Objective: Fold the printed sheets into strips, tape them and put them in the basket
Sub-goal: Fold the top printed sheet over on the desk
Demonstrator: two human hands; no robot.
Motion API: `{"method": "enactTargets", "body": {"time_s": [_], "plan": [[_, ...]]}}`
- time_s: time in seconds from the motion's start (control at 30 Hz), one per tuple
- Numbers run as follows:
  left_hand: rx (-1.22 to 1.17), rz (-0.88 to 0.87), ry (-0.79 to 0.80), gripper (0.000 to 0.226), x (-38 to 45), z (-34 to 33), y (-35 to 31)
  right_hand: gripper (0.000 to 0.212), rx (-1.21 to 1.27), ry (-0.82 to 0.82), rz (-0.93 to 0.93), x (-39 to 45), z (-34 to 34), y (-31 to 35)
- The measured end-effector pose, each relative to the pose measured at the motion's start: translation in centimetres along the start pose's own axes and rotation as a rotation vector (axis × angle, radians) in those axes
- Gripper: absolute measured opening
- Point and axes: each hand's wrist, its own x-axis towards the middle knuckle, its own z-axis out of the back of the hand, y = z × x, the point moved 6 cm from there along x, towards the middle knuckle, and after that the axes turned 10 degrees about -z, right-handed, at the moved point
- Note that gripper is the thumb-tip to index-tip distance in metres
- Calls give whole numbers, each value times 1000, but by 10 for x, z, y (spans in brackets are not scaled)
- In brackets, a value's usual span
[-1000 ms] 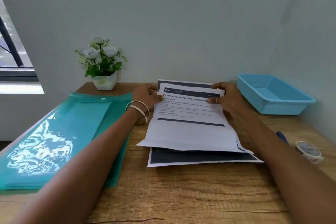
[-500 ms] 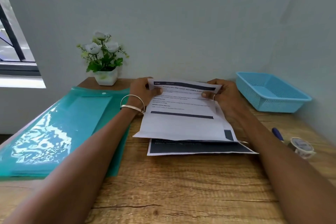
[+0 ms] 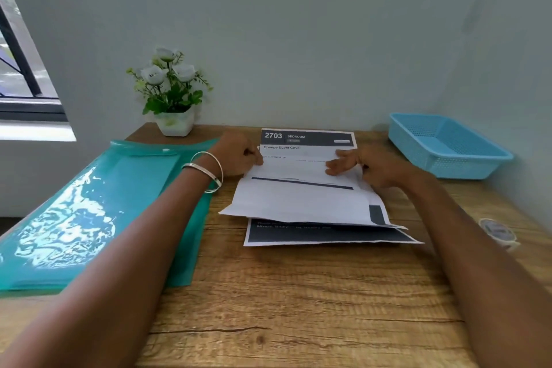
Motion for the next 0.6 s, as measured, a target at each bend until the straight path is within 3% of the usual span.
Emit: {"method": "enactTargets", "body": {"time_s": [0.1,0.23,0.33,0.4,0.5,0.6], "plan": [[67,4,46,20,4,-5,-1,66,-34,-41,26,-2,2,6],[91,-68,81,23,4,-10,-4,19,114,-102,2,-8,11,18],[94,-99,92,28,4,-8,-10,40,321,-95,36,-28,30,52],[115,-82,87,26,5,-8,-11,42,398,62,155,-43,34,90],[112,-72,95,23,7,-9,-8,61,193,357,224,-62,24,128],[120,-109,117,22,8,-11,-12,67,43,474,162,-68,15,128]]}}
